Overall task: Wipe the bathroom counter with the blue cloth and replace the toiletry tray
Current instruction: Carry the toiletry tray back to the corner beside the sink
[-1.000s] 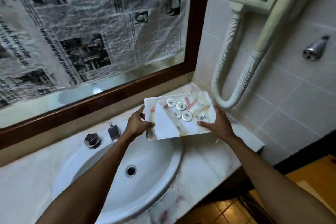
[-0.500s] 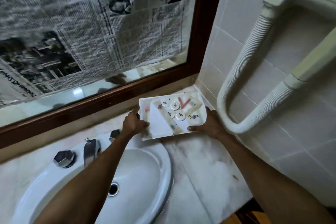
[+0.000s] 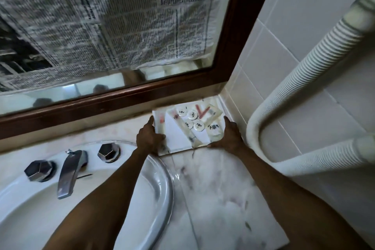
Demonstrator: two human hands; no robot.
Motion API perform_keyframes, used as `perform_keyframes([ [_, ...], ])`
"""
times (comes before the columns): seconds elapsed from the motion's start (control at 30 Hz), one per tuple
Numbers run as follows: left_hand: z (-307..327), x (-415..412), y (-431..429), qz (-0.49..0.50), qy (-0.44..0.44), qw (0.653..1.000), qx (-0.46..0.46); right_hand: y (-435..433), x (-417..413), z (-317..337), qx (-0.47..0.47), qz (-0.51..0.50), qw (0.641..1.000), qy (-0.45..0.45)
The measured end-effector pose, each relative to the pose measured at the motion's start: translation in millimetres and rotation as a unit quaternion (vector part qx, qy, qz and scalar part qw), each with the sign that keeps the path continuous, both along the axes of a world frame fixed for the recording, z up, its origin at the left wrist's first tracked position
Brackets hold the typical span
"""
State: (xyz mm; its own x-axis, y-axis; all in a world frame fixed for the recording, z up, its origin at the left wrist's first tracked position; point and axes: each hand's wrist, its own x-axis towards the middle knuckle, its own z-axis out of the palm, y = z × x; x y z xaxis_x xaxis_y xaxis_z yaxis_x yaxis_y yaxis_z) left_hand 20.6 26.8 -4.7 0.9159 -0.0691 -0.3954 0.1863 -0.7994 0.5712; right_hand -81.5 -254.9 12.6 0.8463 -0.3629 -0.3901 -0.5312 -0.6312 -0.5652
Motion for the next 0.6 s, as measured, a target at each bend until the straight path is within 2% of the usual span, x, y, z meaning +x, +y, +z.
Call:
perform_keyframes([
  [0.17,-10.4,-1.8,-17.6,0.020,-0.005,1.000,-0.008,-9.2,3.4,-7.8,-0.041,0.002,0.999,-0.013],
  [0.33,-16.9,3.5,-33.1,0.034,0.018,0.999,-0.023,-19.6,5.7,-13.8,-0.117,0.031,0.989,-0.081],
  [0.47,-18.6,8.1,-36.1,0.046,0.029,0.998,-0.045,-22.2,10.1,-15.0,-0.150,0.052,0.982,-0.102],
  [0.6,-9.5,12.9,-25.0,-0.013,0.044,0.999,-0.015,-16.1,5.5,-16.3,-0.161,0.061,0.978,-0.120],
])
